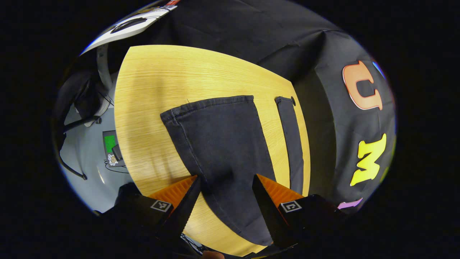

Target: Grasp the waist and the cuffs of the jeans and fold them to make the two legs overlap; first hold the waist and fold one-third of the jeans toward the cuffs, then hold the cuffs and fold the remaining one-third in the same direction to finish folding.

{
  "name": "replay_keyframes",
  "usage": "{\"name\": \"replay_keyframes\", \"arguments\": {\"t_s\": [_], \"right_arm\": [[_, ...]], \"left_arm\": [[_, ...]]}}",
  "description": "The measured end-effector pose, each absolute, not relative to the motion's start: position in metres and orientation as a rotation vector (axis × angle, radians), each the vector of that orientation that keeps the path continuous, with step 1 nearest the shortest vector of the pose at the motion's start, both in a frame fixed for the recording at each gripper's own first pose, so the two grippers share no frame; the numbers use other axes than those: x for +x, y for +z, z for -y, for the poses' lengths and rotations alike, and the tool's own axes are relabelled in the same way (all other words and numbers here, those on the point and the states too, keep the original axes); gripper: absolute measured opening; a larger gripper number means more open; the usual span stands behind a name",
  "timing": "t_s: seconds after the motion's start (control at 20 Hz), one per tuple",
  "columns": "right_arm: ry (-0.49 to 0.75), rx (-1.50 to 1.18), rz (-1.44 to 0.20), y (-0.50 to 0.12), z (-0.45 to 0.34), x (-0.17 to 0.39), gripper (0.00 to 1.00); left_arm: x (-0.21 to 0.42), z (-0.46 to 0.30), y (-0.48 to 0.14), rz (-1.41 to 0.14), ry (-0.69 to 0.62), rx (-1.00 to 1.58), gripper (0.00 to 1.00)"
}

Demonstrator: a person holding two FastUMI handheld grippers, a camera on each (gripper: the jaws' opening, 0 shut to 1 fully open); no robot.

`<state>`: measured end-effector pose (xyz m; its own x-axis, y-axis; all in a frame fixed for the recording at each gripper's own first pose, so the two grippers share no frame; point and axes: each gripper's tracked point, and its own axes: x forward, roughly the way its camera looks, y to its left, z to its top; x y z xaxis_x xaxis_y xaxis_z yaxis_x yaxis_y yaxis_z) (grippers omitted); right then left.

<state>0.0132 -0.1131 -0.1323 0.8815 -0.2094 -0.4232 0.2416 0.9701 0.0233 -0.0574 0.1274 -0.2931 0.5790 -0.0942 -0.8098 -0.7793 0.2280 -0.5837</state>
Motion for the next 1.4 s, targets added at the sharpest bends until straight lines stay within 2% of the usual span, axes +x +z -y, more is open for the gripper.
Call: {"name": "replay_keyframes", "arguments": {"t_s": [0.05, 0.1, 0.15, 0.2, 0.25, 0.3, 0.35, 0.4, 0.55, 0.6, 0.7, 0.75, 0.85, 0.9, 0.95, 1.1, 1.2, 1.25, 1.3, 1.35, 1.4], "right_arm": [[-0.247, 0.083, -0.437, -0.134, 0.114, 0.012, 0.98], [-0.258, 0.087, -0.439, -0.136, 0.116, 0.011, 0.98], [-0.272, 0.088, -0.442, -0.138, 0.119, 0.009, 0.98], [-0.286, 0.092, -0.444, -0.140, 0.122, 0.009, 1.00], [-0.302, 0.104, -0.450, -0.141, 0.128, 0.008, 0.98], [-0.318, 0.120, -0.453, -0.143, 0.135, 0.009, 0.93], [-0.337, 0.144, -0.461, -0.144, 0.144, 0.011, 0.93], [-0.350, 0.181, -0.466, -0.145, 0.152, 0.014, 0.98], [-0.374, 0.269, -0.512, -0.158, 0.180, 0.029, 0.98], [-0.375, 0.304, -0.559, -0.171, 0.189, 0.033, 0.93], [-0.379, 0.471, -0.707, -0.212, 0.203, 0.042, 0.93], [-0.369, 0.593, -0.770, -0.229, 0.201, 0.043, 0.98], [-0.432, 0.795, -0.864, -0.262, 0.214, 0.044, 0.89], [-0.467, 0.852, -0.886, -0.278, 0.225, 0.043, 0.89], [-0.494, 0.879, -0.901, -0.289, 0.233, 0.040, 0.96], [-0.524, 0.939, -0.914, -0.304, 0.238, 0.042, 0.96], [-0.512, 1.006, -0.877, -0.307, 0.239, 0.053, 0.90], [-0.516, 1.028, -0.869, -0.309, 0.239, 0.058, 0.79], [-0.518, 1.036, -0.869, -0.311, 0.239, 0.057, 0.81], [-0.510, 1.051, -0.852, -0.312, 0.239, 0.061, 0.63], [-0.506, 1.053, -0.844, -0.316, 0.238, 0.064, 0.62]], "left_arm": [[-0.053, -0.127, -0.296, -0.858, 0.536, -1.291, 0.94], [-0.046, -0.127, -0.293, -0.834, 0.519, -1.294, 0.99], [-0.040, -0.126, -0.292, -0.823, 0.490, -1.286, 0.92], [-0.036, -0.123, -0.290, -0.820, 0.457, -1.269, 0.92], [-0.036, -0.124, -0.292, -0.843, 0.436, -1.249, 0.91], [-0.037, -0.124, -0.294, -0.840, 0.420, -1.260, 0.86], [-0.033, -0.128, -0.300, -0.829, 0.417, -1.291, 0.77], [-0.033, -0.131, -0.301, -0.818, 0.423, -1.329, 0.72], [-0.040, -0.135, -0.311, -0.793, 0.451, -1.421, 0.31], [-0.039, -0.135, -0.310, -0.779, 0.449, -1.444, 0.17], [-0.039, -0.134, -0.311, -0.765, 0.443, -1.467, 0.11], [-0.037, -0.134, -0.310, -0.755, 0.442, -1.486, 0.10], [-0.035, -0.136, -0.307, -0.727, 0.443, -1.541, 0.08], [-0.033, -0.136, -0.307, -0.716, 0.455, -1.565, 0.04], [-0.033, -0.136, -0.307, -0.707, 0.463, -1.580, 0.04], [-0.033, -0.136, -0.308, -0.695, 0.475, -1.605, 0.04], [-0.031, -0.138, -0.305, -0.670, 0.485, -1.672, 0.03], [-0.030, -0.138, -0.305, -0.658, 0.495, -1.698, 0.03], [-0.029, -0.136, -0.305, -0.654, 0.500, -1.706, 0.03], [-0.029, -0.135, -0.306, -0.660, 0.503, -1.698, 0.03], [-0.030, -0.135, -0.307, -0.669, 0.505, -1.687, 0.04]]}}
